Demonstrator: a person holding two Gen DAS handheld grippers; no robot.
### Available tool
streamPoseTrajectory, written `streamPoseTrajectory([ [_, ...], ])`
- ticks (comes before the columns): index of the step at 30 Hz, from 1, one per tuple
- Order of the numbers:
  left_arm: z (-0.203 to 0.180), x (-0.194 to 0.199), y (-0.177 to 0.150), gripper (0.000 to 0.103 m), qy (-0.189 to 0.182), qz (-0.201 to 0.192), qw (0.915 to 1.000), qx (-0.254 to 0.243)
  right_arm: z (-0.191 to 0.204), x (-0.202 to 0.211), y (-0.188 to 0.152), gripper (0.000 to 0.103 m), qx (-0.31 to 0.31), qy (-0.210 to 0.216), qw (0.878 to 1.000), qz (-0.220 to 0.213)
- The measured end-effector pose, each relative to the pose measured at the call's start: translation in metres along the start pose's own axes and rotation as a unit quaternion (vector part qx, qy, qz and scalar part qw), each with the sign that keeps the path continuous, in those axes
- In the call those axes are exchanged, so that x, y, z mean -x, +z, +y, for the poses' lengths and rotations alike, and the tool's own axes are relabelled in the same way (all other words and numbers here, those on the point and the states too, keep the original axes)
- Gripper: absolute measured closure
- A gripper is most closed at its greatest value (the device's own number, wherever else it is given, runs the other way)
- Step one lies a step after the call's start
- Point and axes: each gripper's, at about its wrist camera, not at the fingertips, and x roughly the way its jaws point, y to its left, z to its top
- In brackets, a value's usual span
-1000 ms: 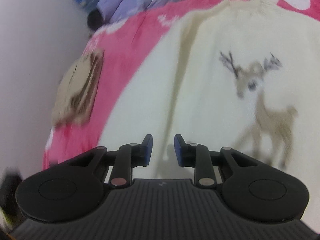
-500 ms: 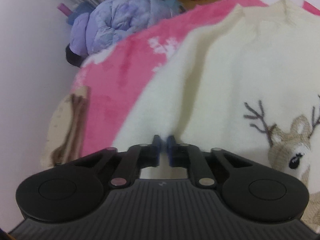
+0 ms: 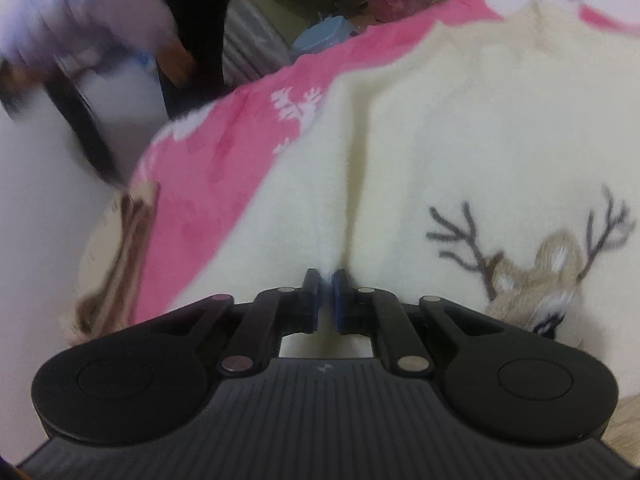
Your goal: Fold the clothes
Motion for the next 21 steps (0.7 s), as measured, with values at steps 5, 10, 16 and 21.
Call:
streamPoseTrajectory([
  [5,0.007,0.022,0.004,0.065,0.004,-0.021,0.9996,0.02,0.033,0.028,0.011,0.086,0.109,-0.059,0.992,0.024],
  [10,0.03,0.065,0.015,0.065,0.033,-0.073,0.9948,0.062,0.069,0.073,0.01,0.086,0.215,-0.032,0.974,0.059],
  [16,0.071,0.078,0.02,0.062,0.078,-0.084,0.9849,0.13,0.109,0.099,-0.036,0.078,0.275,0.037,0.954,0.109],
  [21,0.088,0.057,0.02,0.056,0.05,-0.06,0.982,0.172,0.128,0.074,-0.064,0.076,0.252,0.067,0.958,0.115],
])
